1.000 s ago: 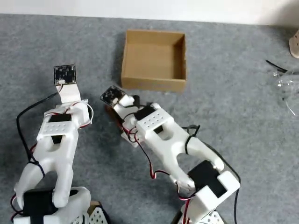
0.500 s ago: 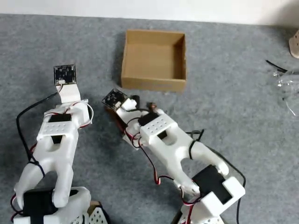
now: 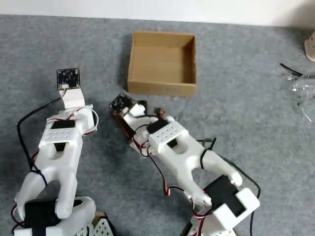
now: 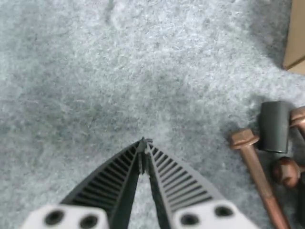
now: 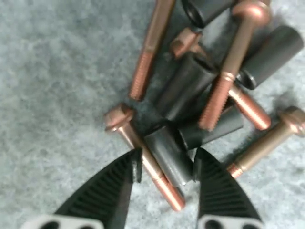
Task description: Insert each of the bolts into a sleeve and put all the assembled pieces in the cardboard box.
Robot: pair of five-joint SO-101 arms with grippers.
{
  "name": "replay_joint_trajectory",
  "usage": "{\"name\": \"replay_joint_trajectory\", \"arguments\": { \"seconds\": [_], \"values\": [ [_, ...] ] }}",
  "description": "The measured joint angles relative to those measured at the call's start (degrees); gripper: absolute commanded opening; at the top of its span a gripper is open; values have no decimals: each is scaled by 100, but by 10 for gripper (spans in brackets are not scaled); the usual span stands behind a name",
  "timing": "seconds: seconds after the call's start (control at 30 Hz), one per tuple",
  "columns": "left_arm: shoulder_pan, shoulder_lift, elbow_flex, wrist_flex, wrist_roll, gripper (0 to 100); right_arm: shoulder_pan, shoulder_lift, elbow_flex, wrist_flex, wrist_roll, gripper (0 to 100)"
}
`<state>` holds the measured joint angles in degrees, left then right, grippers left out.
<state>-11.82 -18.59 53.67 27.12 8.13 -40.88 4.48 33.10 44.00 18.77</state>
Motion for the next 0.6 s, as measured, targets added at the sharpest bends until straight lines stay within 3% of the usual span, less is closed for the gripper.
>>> {"name": "replay_joint_trajectory", "arguments": {
  "seconds": [0.37, 0.6],
  "values": [
    [0, 0, 0, 0, 0, 10, 220, 62, 114, -246, -9, 146],
    [0, 0, 0, 0, 0, 10, 237, 492, -413, 237, -141, 146]
  ]
}}
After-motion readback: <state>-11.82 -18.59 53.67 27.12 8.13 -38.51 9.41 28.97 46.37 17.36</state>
